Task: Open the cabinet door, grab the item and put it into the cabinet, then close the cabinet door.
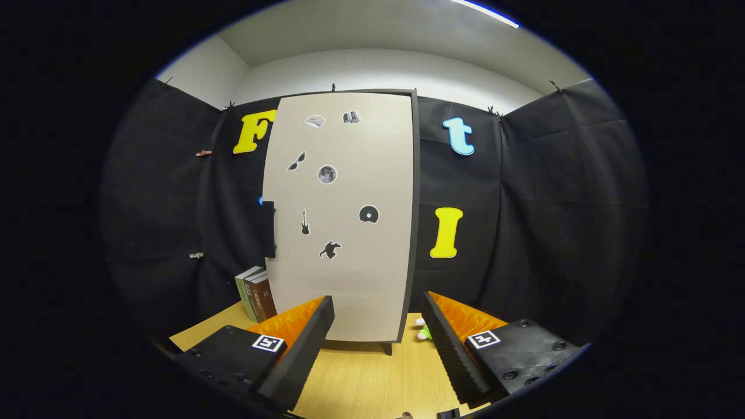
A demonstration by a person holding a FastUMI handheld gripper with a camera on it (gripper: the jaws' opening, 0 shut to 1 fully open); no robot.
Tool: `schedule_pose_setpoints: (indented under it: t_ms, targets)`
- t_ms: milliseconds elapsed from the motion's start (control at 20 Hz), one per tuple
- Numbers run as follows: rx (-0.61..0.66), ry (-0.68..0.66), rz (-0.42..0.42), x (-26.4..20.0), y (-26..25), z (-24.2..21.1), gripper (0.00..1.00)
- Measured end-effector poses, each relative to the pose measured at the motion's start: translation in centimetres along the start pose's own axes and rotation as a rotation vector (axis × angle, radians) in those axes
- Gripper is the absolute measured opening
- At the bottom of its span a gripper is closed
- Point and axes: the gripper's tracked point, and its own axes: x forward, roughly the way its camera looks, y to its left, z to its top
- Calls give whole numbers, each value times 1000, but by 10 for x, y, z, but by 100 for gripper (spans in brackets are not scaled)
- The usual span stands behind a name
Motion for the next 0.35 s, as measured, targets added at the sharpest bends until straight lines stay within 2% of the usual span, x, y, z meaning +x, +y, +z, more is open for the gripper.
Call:
schedule_pose_setpoints:
  t_ms: [350]
  targets:
    - [-12, -3, 49, 14, 13, 1, 98]
